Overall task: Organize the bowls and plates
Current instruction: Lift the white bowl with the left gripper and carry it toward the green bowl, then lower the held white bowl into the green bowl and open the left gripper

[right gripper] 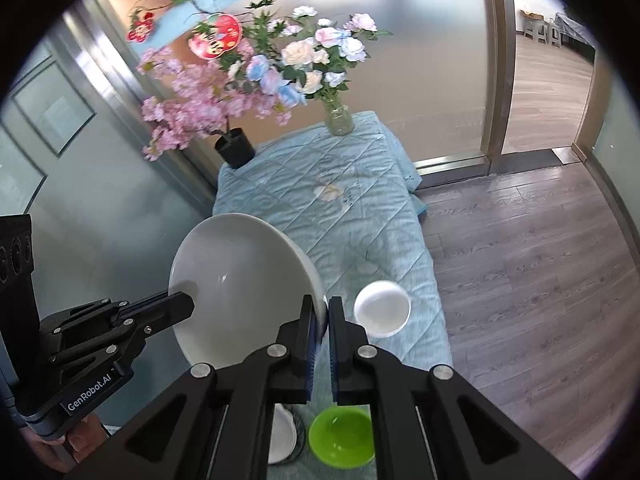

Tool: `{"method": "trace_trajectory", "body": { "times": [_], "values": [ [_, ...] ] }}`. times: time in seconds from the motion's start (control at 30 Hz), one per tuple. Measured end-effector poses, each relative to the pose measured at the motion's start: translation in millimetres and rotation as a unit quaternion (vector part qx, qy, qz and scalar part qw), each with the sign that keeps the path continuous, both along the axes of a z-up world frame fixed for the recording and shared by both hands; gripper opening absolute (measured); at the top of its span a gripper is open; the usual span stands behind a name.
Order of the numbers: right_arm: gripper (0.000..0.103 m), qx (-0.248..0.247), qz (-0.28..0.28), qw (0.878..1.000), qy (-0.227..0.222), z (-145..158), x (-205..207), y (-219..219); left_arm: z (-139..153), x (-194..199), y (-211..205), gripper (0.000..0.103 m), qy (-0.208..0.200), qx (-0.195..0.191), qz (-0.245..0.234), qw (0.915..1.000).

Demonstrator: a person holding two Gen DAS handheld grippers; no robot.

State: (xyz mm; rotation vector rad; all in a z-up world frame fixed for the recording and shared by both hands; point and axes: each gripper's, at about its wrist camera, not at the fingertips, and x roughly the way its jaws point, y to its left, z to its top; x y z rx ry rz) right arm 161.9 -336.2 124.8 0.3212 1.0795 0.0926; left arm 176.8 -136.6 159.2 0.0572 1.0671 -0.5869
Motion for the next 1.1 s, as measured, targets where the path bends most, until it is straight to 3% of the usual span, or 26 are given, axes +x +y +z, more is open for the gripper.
{"method": "trace_trajectory", "body": {
  "times": [0.13,0.53,0.83,1.1],
  "values": [
    [0.005,0.012,-0.003,1.000,0.011,-9,-31,5,-9,-41,8,0.002,0.008,0.006,0.008,0.9999],
    [0.006,0.016,-0.020,0.998,0.057,-74,-108,3,-89,-138,-1,0.002,0.071,0.027,0.000,0.9971],
    [0.006,0.027,-0.025,0.996,0.087,-111,-136,4,-135,-157,-3,0.001,0.092,0.044,0.006,0.9948],
    [0.006,0.034,-0.031,0.991,0.125,-156,-141,14,-193,-156,7,0.001,0.120,0.067,0.018,0.9903]
  ]
}}
